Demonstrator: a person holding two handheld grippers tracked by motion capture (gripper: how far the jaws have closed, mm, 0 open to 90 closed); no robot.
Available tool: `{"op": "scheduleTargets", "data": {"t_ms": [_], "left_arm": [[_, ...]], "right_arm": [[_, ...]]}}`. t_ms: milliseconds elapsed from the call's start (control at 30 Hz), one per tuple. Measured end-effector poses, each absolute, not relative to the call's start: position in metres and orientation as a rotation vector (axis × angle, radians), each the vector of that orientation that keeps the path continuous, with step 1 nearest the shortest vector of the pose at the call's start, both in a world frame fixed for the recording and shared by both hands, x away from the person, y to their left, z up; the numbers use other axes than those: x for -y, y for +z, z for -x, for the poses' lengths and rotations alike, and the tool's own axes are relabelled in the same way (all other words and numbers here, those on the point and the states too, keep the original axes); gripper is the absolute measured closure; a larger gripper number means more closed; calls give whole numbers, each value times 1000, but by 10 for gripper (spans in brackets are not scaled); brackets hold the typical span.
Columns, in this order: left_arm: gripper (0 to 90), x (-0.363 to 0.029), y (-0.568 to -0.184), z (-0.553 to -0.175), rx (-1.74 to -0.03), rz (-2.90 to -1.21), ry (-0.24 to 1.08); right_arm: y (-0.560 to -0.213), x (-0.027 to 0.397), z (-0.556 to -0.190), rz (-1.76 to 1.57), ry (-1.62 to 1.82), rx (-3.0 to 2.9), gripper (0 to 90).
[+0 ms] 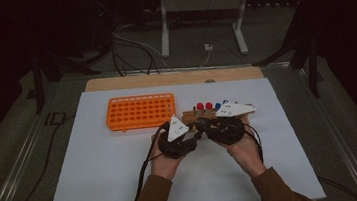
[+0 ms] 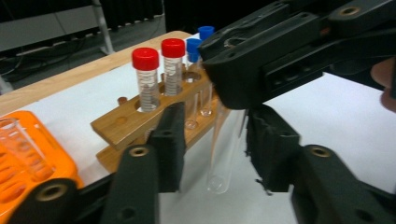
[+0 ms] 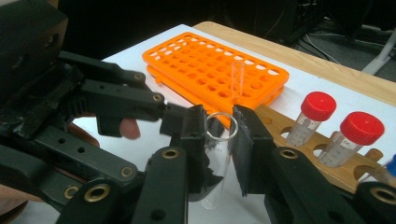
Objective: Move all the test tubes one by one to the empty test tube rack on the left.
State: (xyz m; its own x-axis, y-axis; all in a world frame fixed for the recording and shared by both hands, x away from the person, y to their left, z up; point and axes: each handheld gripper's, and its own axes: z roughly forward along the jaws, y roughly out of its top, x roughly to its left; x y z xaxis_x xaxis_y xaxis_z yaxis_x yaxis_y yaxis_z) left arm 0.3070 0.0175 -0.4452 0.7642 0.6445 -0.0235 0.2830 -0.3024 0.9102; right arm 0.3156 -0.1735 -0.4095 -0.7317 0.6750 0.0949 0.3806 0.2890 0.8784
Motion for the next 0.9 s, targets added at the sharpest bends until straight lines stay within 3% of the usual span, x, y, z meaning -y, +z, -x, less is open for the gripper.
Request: {"op": "scheduleTargets", "data": {"t_ms": [500,900], "left_arm": [[757,-16,-448,-310,-689,-1911,406],[758,-30,-445,-317,-750,-1879,447]], "right_arm": [[-411,173,-316,-956,1454,-2273,740],[-412,192,-309,-961,1431,-2177,259]]}}
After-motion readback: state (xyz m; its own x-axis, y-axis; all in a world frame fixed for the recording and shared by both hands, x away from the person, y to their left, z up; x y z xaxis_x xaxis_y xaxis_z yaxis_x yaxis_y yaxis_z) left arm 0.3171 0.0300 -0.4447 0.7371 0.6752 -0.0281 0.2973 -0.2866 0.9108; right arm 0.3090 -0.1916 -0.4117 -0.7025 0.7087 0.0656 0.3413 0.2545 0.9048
